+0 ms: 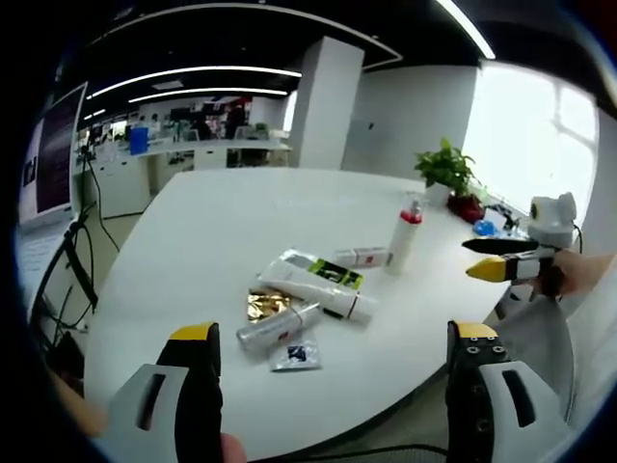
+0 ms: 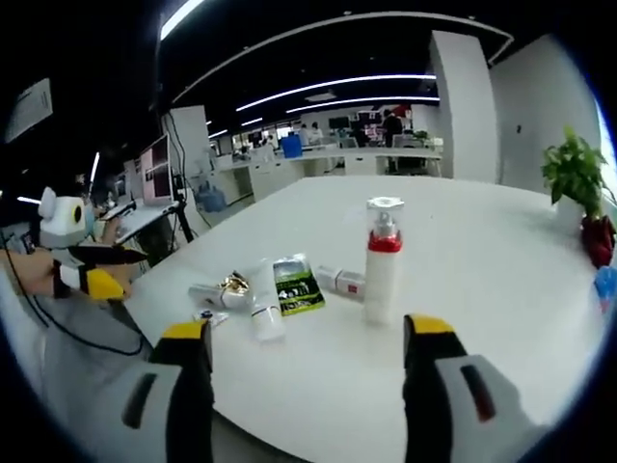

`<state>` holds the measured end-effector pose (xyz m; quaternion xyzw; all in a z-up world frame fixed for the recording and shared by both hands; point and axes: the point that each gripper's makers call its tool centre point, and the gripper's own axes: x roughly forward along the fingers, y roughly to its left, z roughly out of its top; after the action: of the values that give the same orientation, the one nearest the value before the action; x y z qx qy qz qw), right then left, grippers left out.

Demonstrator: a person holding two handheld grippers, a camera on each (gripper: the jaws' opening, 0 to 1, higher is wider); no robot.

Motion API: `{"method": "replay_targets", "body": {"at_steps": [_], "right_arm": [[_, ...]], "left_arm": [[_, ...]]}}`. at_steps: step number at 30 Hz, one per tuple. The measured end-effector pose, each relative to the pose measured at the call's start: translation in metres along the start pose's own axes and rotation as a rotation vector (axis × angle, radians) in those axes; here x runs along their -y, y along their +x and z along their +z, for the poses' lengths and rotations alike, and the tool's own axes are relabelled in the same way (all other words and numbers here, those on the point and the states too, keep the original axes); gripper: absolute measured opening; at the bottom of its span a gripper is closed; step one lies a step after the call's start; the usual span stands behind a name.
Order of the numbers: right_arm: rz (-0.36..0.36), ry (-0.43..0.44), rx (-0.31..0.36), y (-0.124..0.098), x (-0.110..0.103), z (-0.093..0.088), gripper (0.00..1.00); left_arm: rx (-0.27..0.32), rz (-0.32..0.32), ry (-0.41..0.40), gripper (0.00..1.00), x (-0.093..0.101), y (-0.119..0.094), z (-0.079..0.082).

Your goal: Arrange the skincare products in the storage area until every visible bottle or jar stands upright without overlapping.

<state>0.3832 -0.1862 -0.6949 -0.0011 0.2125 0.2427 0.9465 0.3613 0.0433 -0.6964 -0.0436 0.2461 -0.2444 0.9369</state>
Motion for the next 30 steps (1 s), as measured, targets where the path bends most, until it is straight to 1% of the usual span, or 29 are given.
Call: {"method": "replay_targets", "body": {"at_steps": [4, 10, 24, 30], "right_arm": [[0.005, 0.001, 0.02, -0.003, -0.002, 0.003, 0.84], [0.008, -0.002, 0.018, -0.001, -0.003, 0.003, 0.86], [0.018, -0.008, -0.003, 0.003, -0.003, -0.001, 0.86], [0.026, -0.045, -0.028, 0.008, 0.005, 0.0, 0.86]], "left_arm": [[-0.002, -0.001, 0.003, 0.96, 0.001, 0.0, 0.0], [-0.002, 0.002, 0.001, 0.96, -0.001, 0.0, 0.0], [-0.001, 0.002, 0.0, 0.96, -0.003, 0.001, 0.0], [-0.003, 0.006, 0.004, 0.95, -0.003, 0.001, 0.0]]}}
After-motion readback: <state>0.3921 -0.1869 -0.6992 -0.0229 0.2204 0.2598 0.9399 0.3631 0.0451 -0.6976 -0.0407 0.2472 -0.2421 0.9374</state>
